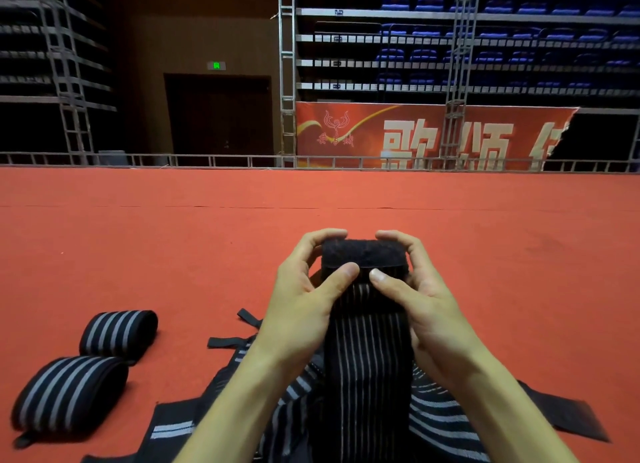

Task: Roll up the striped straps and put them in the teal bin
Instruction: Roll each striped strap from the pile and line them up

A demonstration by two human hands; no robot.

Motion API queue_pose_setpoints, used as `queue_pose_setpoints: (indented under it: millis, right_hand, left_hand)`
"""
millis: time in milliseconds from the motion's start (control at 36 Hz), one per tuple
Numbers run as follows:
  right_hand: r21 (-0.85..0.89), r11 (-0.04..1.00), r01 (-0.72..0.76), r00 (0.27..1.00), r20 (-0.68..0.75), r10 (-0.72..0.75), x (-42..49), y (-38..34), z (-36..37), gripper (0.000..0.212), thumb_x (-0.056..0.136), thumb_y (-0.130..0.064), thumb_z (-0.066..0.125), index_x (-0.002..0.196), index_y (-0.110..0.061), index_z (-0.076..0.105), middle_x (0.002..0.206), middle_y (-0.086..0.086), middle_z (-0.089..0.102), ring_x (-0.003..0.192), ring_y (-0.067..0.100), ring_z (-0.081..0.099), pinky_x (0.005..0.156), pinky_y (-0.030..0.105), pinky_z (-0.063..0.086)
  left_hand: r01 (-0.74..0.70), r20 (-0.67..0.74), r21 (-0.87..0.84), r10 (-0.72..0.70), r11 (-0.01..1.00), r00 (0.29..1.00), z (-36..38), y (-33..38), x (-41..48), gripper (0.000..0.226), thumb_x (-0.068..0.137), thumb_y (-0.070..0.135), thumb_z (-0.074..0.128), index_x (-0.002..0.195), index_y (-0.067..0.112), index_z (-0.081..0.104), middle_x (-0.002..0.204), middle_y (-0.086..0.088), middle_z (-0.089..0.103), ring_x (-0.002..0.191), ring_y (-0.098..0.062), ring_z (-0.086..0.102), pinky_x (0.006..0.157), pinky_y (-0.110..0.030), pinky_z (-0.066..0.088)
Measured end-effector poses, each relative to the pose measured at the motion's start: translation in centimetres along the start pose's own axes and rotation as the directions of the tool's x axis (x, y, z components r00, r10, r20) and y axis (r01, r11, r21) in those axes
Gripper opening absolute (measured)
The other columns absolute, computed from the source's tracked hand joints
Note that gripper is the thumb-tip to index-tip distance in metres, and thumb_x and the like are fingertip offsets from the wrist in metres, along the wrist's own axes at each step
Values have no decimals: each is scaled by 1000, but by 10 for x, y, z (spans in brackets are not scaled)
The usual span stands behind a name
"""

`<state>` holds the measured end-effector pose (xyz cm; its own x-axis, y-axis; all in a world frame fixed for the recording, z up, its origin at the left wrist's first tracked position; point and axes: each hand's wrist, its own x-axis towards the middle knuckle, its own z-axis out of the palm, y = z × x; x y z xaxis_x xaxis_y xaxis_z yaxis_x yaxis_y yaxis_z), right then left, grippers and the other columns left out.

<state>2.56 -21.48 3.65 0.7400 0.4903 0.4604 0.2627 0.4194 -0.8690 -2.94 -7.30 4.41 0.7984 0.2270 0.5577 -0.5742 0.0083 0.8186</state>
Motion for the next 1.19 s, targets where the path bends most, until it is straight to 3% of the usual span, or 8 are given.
queue_pose_setpoints:
  millis: [111,222,472,611,861,917,1083,1194]
  right_hand:
    - [-38,999,9,1000,4,-9,-1,-2,0,44,84,-18,73,121,-36,57,107,17,68,92,27,66,79,42,56]
    - [-87,995,48,998,-35,-51,-1,-4,1,45,82,-15,67,120,-36,58,110,25,65,91,28,65,78,41,58]
    - [-181,978,102,993,-37,-110,-1,-1,-1,59,89,12,60,116,-41,60,102,10,70,90,19,65,77,31,56]
    - [-161,982,101,993,-42,-110,-1,-4,-1,54,74,-6,66,115,-43,61,98,3,70,89,17,65,76,32,55]
    - [-79,996,52,997,-59,-57,0,-2,4,41,71,-43,73,111,-38,64,98,7,71,93,24,67,82,44,56]
    - [-110,991,78,994,-72,-86,1,-1,4,30,76,-39,71,106,-37,66,96,8,70,90,24,64,84,48,53]
    - [-122,985,124,988,-80,-135,0,-3,2,20,80,-26,67,98,-35,68,91,4,68,85,23,62,75,39,53]
    - [-108,985,137,986,-81,-146,0,-5,1,21,80,-22,67,97,-34,68,95,7,68,90,25,62,82,43,53]
  left_hand:
    - [-39,2,40,39,998,999,1,0,-1,33,92,-4,61,112,22,62,94,14,69,85,-4,66,74,-22,54]
    - [-33,5,58,32,998,999,1,0,-1,34,92,-2,62,113,24,62,98,12,69,87,-5,67,77,-25,56]
    - [-73,-2,113,74,991,997,-2,-2,1,39,87,-2,69,110,29,63,110,10,68,102,-13,66,88,-32,55]
    - [-128,11,146,128,981,992,1,1,0,42,83,-15,65,105,21,62,102,14,69,90,-4,67,79,-20,52]
    - [-196,-11,201,203,960,979,1,-2,0,43,78,-16,65,98,23,64,103,14,71,94,-9,70,80,-21,54]
    - [-197,-5,203,203,959,979,2,-3,0,48,78,-22,62,97,22,64,105,13,71,95,-10,69,80,-20,53]
    - [-107,46,136,101,985,994,2,-4,-1,36,76,11,69,108,26,62,108,10,69,94,-13,67,83,-28,56]
    - [32,71,80,-37,996,997,3,-7,0,36,78,40,72,112,37,60,111,3,68,100,-16,67,85,-36,57]
